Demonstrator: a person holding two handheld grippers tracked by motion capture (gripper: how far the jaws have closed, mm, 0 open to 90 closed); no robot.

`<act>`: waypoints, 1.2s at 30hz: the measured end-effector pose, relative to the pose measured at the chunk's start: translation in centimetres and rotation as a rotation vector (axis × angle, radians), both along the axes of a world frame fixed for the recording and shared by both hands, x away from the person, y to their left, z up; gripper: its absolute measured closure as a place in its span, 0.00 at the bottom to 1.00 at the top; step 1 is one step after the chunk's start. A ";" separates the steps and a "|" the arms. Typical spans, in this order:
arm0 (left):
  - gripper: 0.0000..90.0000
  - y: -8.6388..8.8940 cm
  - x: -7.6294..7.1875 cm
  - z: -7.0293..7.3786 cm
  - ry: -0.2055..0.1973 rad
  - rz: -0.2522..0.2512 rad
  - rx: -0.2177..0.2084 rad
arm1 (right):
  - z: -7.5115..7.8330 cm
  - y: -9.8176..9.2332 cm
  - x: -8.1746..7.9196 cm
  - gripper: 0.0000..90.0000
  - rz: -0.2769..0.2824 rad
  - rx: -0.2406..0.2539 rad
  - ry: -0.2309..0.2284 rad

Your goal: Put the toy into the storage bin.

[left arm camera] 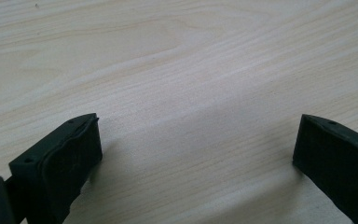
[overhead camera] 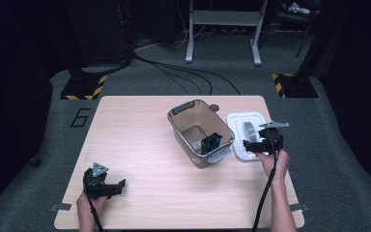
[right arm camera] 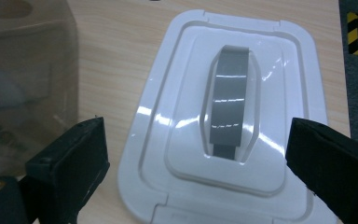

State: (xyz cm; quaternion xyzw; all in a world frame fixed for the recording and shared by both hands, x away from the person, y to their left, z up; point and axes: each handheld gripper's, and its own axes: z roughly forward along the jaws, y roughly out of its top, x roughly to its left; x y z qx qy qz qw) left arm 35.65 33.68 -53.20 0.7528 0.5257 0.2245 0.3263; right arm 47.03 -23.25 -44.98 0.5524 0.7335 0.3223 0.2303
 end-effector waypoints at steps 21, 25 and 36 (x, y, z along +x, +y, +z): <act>0.01 0.0 0.0 0.0 0.001 -0.001 0.002 | -4.2 0.5 5.3 0.57 -0.115 -0.078 -0.024; 0.01 0.0 0.0 0.0 0.000 0.000 0.000 | -4.1 0.6 5.2 0.72 -0.127 -0.082 -0.038; 0.01 0.0 0.0 0.0 0.000 0.000 -0.001 | -3.5 0.3 4.6 0.74 -0.121 -0.074 -0.027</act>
